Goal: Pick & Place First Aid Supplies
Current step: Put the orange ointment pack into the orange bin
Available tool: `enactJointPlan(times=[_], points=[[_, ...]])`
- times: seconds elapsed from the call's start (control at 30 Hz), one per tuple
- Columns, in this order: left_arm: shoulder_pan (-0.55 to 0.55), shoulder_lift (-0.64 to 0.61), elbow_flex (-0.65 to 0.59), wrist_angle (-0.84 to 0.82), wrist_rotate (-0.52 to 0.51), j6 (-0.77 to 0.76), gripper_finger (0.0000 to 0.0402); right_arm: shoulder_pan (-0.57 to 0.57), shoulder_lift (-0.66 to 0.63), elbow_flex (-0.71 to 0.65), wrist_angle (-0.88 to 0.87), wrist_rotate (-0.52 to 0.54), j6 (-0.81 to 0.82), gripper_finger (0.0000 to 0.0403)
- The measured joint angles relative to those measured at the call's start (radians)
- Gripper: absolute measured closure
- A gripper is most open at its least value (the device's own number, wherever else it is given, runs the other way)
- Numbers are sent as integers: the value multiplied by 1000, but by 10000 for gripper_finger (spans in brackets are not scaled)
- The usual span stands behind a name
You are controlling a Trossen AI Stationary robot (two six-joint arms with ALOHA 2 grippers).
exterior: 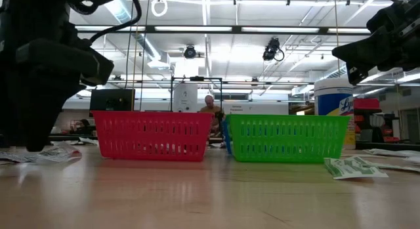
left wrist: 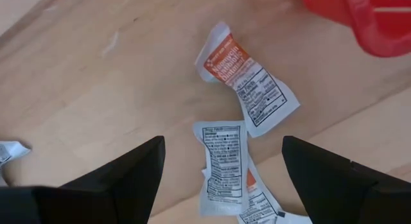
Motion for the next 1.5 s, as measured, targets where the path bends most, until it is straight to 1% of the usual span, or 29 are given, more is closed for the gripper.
enactJointPlan(times=[0.5,0.6,0.7,0.97,1.1,1.33,1.5], points=[[2,34,0,18,8,16,79,0,0,0,0,0,0,385],[2,39,1,31,11,16,84,0,0,0,0,0,0,385],[2,39,0,43,20,16,104,0,0,0,0,0,0,385],[2,39,0,41,25,15,187,0,0,0,0,0,0,385],[2,39,0,41,25,15,220,0,0,0,0,0,0,385],[2,39,0,41,25,15,256,0,0,0,0,0,0,385],[2,39,0,39,24,14,272,0,0,0,0,0,0,385]])
